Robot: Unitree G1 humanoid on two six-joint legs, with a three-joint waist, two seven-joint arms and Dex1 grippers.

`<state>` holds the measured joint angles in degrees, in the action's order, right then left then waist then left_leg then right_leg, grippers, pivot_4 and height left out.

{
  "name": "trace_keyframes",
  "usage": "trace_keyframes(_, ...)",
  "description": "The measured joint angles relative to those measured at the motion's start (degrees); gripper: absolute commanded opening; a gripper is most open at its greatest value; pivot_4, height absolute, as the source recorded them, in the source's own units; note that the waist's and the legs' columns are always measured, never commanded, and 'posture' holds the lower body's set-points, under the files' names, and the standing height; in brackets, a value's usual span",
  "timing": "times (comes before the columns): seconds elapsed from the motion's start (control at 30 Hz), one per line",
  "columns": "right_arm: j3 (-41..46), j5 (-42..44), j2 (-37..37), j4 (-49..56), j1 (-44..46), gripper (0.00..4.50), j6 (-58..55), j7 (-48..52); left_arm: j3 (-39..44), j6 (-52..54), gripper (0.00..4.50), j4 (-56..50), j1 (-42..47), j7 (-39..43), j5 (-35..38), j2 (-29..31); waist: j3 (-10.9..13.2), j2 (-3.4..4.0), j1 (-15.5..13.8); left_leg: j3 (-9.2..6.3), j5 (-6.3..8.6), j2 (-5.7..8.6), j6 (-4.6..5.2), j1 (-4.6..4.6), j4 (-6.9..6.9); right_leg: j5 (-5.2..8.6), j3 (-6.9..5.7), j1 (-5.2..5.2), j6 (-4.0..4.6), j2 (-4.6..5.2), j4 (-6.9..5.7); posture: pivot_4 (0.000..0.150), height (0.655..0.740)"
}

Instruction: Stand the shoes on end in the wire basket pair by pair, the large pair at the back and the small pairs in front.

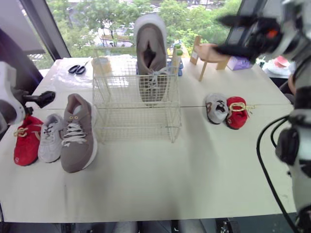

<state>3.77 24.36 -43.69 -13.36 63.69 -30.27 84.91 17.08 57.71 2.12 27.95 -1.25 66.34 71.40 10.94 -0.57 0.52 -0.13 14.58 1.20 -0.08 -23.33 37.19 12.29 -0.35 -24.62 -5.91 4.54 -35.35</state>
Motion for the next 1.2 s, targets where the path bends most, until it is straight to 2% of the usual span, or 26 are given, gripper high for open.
trace_keyframes(0.07, -3.7, 3.8, 0.9, 13.7, -7.9, 4.48, -6.8, -2.0, -8.7, 2.3, 4.45, 9.2, 10.2, 6.4, -7.2, -1.5, 0.0, 0.01, 0.0, 0.05, -0.07, 0.11, -0.09, -0.09, 0.10, -0.01, 0.03, -0.05, -0.01, 0.08, -0.04, 0.150, 0.7400)
trace_keyframes(0.13, -4.7, 6.1, 0.4, 21.3, -10.3, 4.48, -10.6, -4.4, -15.0, 3.0, 4.45, 15.1, 16.1, 12.7, -13.2, -3.2, 0.0, -0.01, 0.0, 0.03, -0.06, 0.13, -0.08, -0.11, 0.17, -0.02, 0.09, -0.07, -0.01, 0.13, -0.02, 0.150, 0.7400)
trace_keyframes(0.23, -5.0, 6.8, -1.5, 29.2, -13.1, 4.48, -12.1, -7.1, -21.5, 3.2, 4.45, 23.0, 23.8, 20.1, -21.0, -6.4, 0.0, -0.33, 0.0, 0.10, -0.03, 0.13, -0.04, -0.12, 0.18, -0.01, 0.01, 0.00, -0.02, 0.09, 0.12, 0.150, 0.7400)
trace_keyframes(0.37, -6.8, 6.3, -2.1, 34.5, -17.7, 4.48, -13.0, -12.1, -30.8, -1.6, 4.45, 40.2, 34.8, 29.8, -35.5, -14.0, 0.0, -0.49, 0.0, 0.17, -0.03, 0.15, -0.03, -0.12, 0.25, -0.01, 0.03, 0.02, -0.02, 0.11, 0.07, 0.150, 0.7400)
trace_keyframes(0.47, -6.9, 6.8, -1.8, 35.8, -17.7, 4.50, -13.3, -14.5, -33.7, -6.9, 3.64, 51.3, 39.3, 34.4, -43.3, -19.1, 0.0, -0.58, 0.1, 0.16, -0.02, 0.12, 0.00, -0.15, 0.24, -0.01, 0.03, -0.02, -0.02, 0.09, 0.09, 0.150, 0.7400)
trace_keyframes(0.57, -6.9, 7.4, -1.4, 35.9, -17.7, 4.50, -13.3, -16.6, -34.3, -13.0, 2.02, 60.1, 43.6, 38.3, -49.8, -23.1, 0.1, -0.72, 0.2, 0.16, 0.00, 0.07, 0.03, -0.20, 0.25, -0.01, 0.04, -0.07, -0.02, 0.10, 0.09, 0.150, 0.7400)
trace_keyframes(0.7, -7.1, 7.4, -1.2, 35.9, -17.7, 4.50, -13.1, -18.5, -34.1, -18.1, 0.03, 65.8, 46.1, 40.3, -55.9, -24.7, 0.1, -0.72, 0.2, 0.08, 0.03, 0.00, 0.08, -0.19, 0.26, -0.02, 0.07, -0.12, -0.03, 0.14, 0.08, 0.150, 0.7400)
trace_keyframes(0.93, -7.7, 7.4, -0.8, 35.9, -17.9, 4.50, -12.7, -21.1, -29.1, -20.8, 0.03, 68.2, 47.0, 42.1, -59.6, -25.2, 0.1, -0.77, 0.1, -0.06, 0.06, -0.08, 0.12, -0.39, 0.52, -0.02, 0.02, -0.18, -0.04, 0.15, -0.01, 0.150, 0.7400)
trace_keyframes(1.03, -7.0, 8.2, -1.6, 35.8, -18.7, 4.50, -13.5, -21.9, -24.7, -19.0, 0.03, 65.3, 49.3, 40.9, -59.6, -21.0, 0.2, -1.01, 0.3, -0.15, 0.07, -0.10, 0.16, -1.25, 0.98, -0.04, 0.00, -0.93, -0.07, 0.16, -0.59, 0.150, 0.7400)
trace_keyframes(1.13, -1.6, 14.0, -0.8, 35.3, -18.4, 4.50, -17.7, -24.1, -16.7, -18.6, 0.03, 52.1, 49.0, 38.3, -57.6, -14.9, 0.2, -1.06, 0.5, -0.09, 0.08, -0.12, 0.16, -1.35, 0.95, -0.05, 0.04, -1.11, -0.07, 0.29, -0.68, 0.150, 0.7400)
trace_keyframes(1.2, 3.6, 19.1, 0.4, 33.7, -16.8, 4.50, -20.5, -26.8, -7.9, -18.5, 0.03, 38.1, 48.3, 34.7, -54.2, -13.3, 0.2, -1.05, 0.1, -0.09, 0.08, -0.05, 0.14, -1.32, 0.93, -0.05, 0.02, -1.11, -0.08, 0.49, -0.69, 0.150, 0.7400)
